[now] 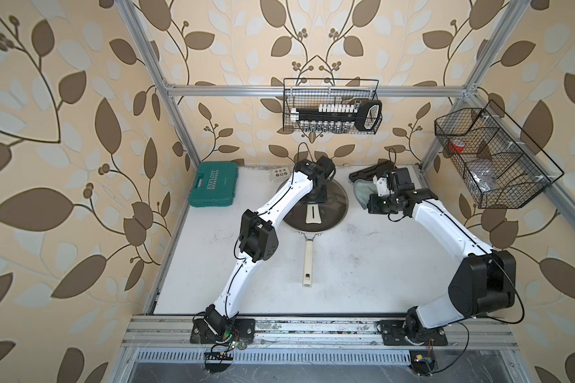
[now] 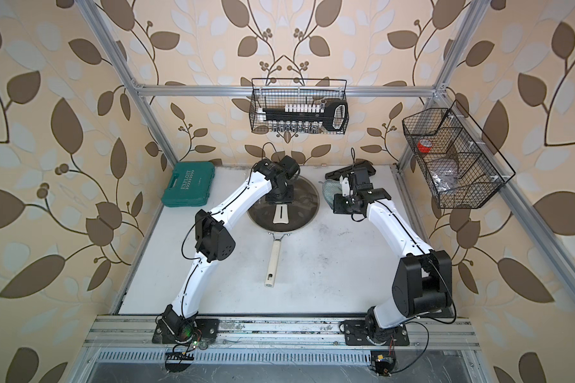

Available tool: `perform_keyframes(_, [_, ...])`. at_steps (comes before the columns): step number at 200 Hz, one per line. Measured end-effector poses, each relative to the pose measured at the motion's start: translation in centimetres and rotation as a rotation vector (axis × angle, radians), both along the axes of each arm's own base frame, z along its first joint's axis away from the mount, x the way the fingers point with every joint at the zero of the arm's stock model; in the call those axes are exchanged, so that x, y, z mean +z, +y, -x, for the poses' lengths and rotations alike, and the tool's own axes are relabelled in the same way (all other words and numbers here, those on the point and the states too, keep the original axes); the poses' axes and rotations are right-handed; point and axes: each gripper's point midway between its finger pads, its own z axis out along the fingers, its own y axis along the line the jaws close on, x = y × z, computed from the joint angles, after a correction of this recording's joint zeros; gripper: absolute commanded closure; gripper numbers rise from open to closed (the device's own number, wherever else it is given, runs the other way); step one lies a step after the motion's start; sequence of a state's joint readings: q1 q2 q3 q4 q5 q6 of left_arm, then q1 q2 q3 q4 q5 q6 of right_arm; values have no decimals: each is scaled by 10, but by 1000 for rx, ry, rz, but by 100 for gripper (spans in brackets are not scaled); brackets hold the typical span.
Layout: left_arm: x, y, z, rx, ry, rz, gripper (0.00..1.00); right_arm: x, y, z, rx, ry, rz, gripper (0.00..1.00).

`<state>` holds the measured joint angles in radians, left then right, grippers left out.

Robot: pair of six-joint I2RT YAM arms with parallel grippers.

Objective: Wipe the pot lid with a cloth
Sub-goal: Pick up the pot lid from the cooking pot.

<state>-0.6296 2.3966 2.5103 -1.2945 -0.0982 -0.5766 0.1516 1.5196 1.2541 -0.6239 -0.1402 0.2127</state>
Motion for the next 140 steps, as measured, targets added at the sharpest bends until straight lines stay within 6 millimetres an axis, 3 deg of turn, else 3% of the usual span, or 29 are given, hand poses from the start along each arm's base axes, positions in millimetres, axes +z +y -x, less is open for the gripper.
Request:
perform_keyframes(73, [0,-1,2,35,-13,-19,76,2,11,-5,41,-52,-53,100])
perform_keyframes(115, [0,-1,3,50,-16,-24,100,3,12,-6,45,-58,-59,100])
perform_keyframes(140, [1,-1,3,50,-23,-34,100,3,12,-6,45,-58,-60,100])
